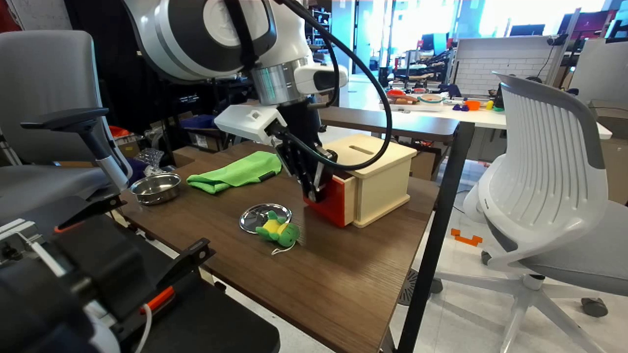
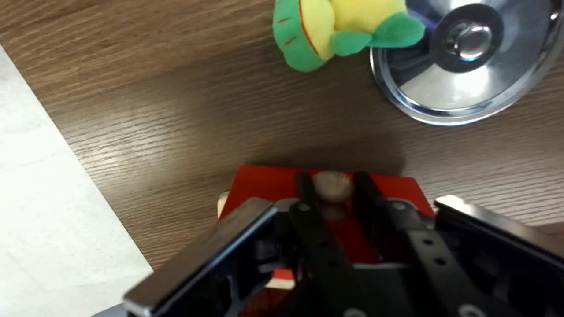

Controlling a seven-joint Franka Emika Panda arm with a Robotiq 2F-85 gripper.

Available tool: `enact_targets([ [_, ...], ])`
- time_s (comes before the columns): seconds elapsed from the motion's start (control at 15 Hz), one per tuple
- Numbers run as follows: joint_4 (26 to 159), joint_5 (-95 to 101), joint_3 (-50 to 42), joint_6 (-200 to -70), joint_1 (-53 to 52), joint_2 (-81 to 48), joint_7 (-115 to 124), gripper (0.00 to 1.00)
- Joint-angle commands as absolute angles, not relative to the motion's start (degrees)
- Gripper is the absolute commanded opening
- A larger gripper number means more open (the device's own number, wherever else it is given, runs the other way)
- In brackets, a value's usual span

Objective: Open the drawer on the table

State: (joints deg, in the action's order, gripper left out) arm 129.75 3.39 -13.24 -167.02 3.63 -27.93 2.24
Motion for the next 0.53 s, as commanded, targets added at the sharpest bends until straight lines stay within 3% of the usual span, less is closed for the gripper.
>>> enact_targets([
  [0.0, 133.8, 3.3, -10.3, -168.4, 5.4, -27.3, 0.0, 0.07],
  [0.47, 135.8, 0.3, -4.4, -167.1, 11.2, -25.5, -3.1, 0.07],
])
